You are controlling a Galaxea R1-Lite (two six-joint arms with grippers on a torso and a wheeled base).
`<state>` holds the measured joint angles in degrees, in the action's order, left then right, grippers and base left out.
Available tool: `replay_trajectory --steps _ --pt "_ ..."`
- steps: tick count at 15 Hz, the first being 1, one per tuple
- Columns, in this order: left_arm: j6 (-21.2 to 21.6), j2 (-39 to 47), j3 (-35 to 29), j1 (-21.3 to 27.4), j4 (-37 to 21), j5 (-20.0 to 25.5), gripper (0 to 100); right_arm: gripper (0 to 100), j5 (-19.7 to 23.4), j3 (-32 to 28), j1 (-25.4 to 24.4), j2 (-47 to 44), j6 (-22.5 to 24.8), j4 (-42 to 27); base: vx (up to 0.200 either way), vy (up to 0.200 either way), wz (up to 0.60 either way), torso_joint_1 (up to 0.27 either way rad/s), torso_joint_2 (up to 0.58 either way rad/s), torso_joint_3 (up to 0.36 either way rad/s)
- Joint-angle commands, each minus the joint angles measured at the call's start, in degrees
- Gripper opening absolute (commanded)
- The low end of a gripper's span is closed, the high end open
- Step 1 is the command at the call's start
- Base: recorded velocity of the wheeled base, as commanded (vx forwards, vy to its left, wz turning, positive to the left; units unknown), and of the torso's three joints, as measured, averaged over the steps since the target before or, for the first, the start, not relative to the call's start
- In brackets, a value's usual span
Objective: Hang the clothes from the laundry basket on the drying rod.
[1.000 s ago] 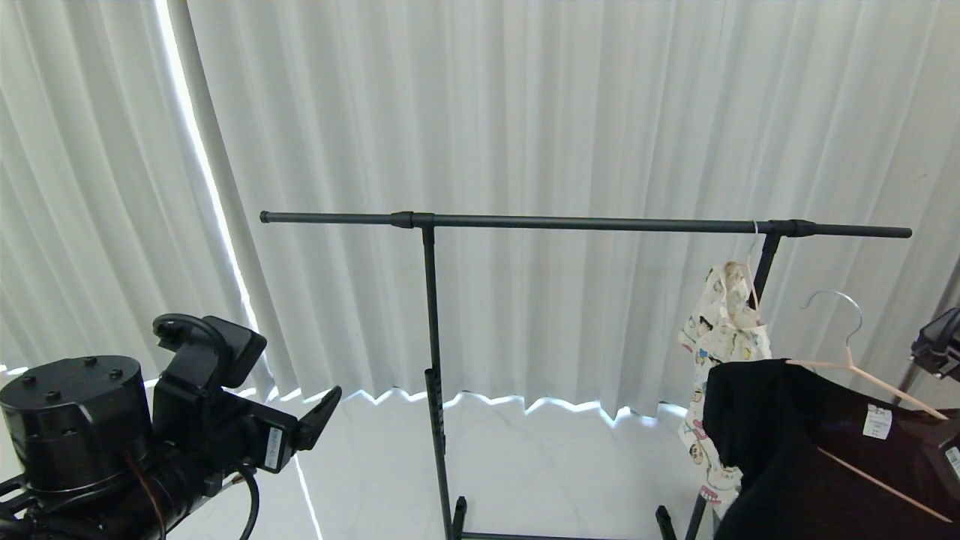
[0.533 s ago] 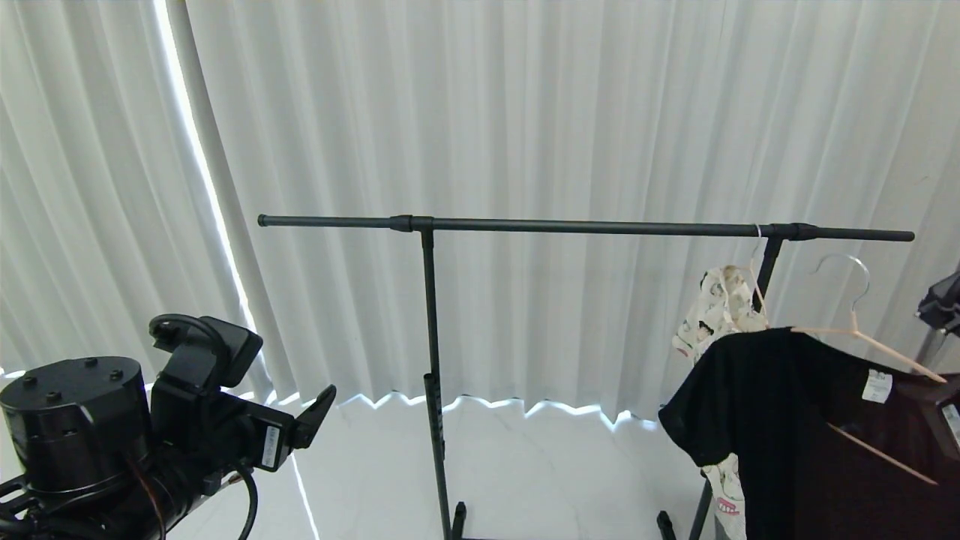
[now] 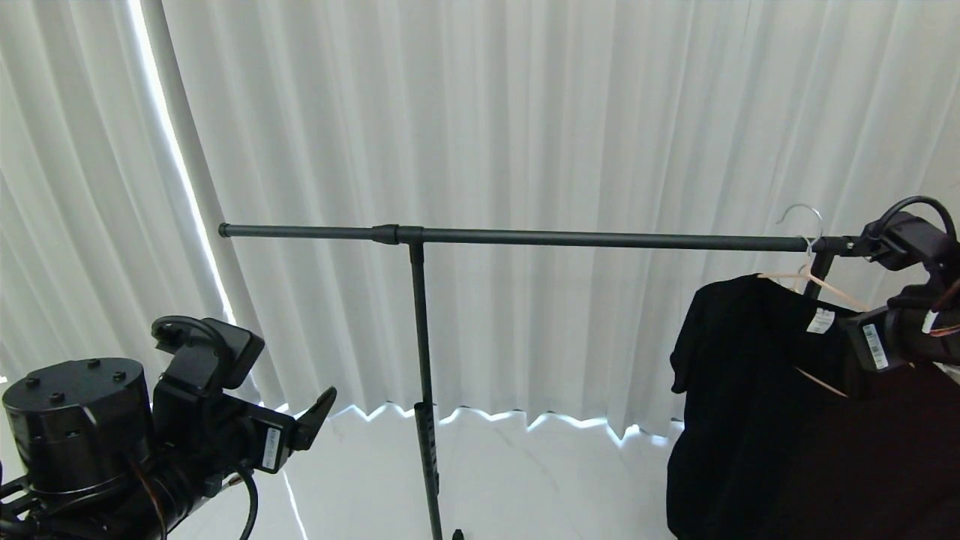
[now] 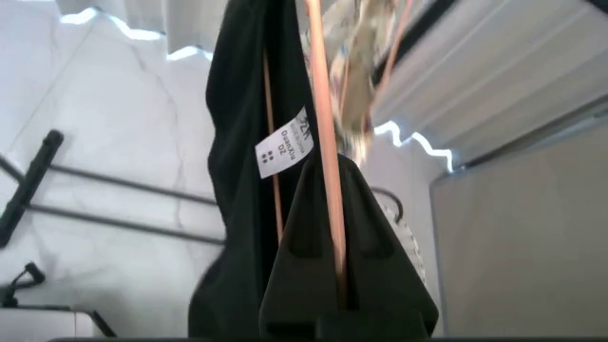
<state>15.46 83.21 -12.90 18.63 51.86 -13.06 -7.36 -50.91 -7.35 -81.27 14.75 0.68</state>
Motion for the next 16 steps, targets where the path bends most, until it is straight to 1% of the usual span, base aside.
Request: replay_trajectory --steps 1,4,8,13,16 --pt "0.0 0.3 0.0 0.0 0.0 0.0 100 0 0.0 -0.3 -0.1 -3.4 -0.2 1.0 0.200 0.000 0.00 0.002 0.00 -0.002" --pt "0.0 0.3 0.2 0.6 0.0 0.0 100 0 0.0 -0.1 -1.2 -5.5 -1.5 2.8 0.200 0.000 0.00 0.004 0.01 0.002" --pt "0.0 0.4 0.1 0.8 0.0 0.0 100 0 0.0 0.0 -1.6 -7.2 -1.7 4.3 0.200 0.000 0.00 0.006 0.00 -0.002" --pt "0.0 0.4 0.7 1.7 0.0 0.0 100 0 -0.1 0.1 -1.6 -9.1 -2.1 4.5 0.000 0.000 0.00 -0.012 0.00 0.001" --pt "0.0 0.5 0.6 2.1 0.0 0.0 100 0 -0.3 0.0 -1.6 -12.8 -3.2 8.8 0.000 0.000 0.00 0.000 0.00 0.000"
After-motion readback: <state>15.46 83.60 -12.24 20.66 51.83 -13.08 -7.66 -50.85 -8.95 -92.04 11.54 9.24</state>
